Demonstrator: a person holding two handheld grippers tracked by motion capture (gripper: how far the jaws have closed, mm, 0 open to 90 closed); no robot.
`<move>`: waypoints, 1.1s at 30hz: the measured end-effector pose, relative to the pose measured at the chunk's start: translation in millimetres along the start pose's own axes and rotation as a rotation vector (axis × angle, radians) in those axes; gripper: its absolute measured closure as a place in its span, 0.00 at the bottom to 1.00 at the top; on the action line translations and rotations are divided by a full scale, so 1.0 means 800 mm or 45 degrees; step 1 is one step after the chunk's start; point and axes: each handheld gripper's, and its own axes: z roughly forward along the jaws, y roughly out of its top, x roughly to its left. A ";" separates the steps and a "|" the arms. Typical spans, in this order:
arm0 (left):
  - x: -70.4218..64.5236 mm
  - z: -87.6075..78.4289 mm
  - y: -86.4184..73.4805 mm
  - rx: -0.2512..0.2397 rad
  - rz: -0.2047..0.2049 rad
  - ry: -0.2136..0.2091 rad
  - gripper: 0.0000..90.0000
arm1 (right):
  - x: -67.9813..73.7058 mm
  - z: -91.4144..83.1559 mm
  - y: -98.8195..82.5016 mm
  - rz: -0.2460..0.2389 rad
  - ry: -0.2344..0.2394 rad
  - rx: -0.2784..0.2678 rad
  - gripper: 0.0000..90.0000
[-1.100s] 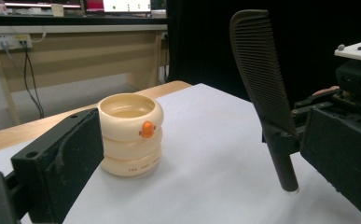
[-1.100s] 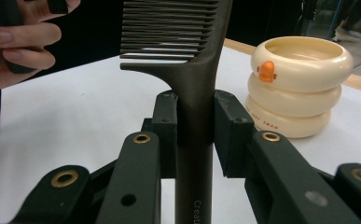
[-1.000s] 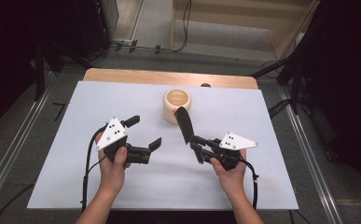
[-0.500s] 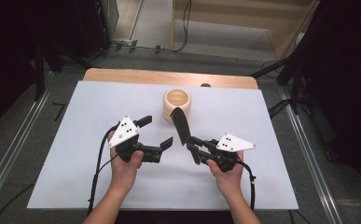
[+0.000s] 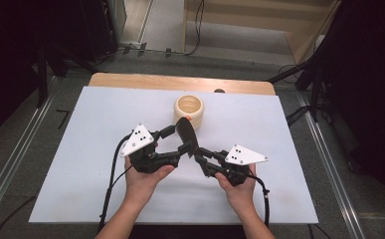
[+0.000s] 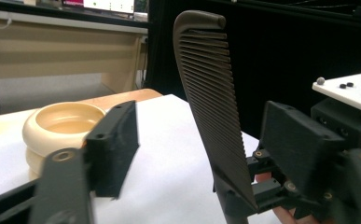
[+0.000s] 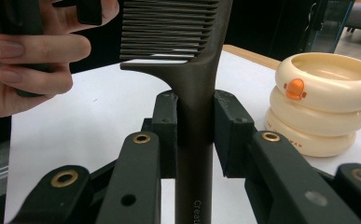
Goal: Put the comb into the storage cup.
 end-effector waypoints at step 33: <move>-0.006 0.017 -0.004 0.058 -0.160 0.095 0.89 | 0.028 0.016 -0.002 -0.087 -0.087 0.027 0.78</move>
